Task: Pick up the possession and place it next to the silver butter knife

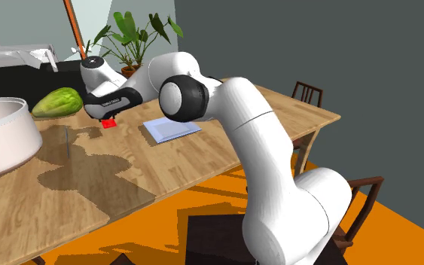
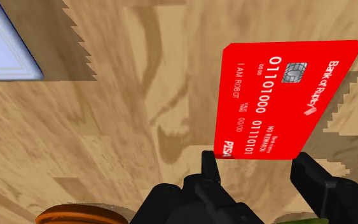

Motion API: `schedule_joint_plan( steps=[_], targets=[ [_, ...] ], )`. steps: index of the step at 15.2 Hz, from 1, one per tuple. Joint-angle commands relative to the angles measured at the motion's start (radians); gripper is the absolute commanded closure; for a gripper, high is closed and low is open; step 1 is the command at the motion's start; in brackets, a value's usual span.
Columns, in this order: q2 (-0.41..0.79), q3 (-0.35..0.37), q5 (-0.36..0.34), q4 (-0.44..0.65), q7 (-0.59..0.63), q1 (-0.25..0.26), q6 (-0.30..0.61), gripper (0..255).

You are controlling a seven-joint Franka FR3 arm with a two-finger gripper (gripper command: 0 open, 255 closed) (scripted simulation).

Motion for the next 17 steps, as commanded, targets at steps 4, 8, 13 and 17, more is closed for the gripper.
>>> schedule_joint_plan(
  steps=[4,8,13,17],
  targets=[
    [0.025,-0.016,-0.018,-0.02,0.024,0.003,0.044,255],
    [0.052,-0.033,-0.036,-0.033,0.047,0.008,0.084,255],
    [0.052,-0.033,-0.036,-0.033,0.047,0.008,0.084,255],
    [0.052,-0.033,-0.036,-0.033,0.047,0.008,0.084,0]
  ],
)
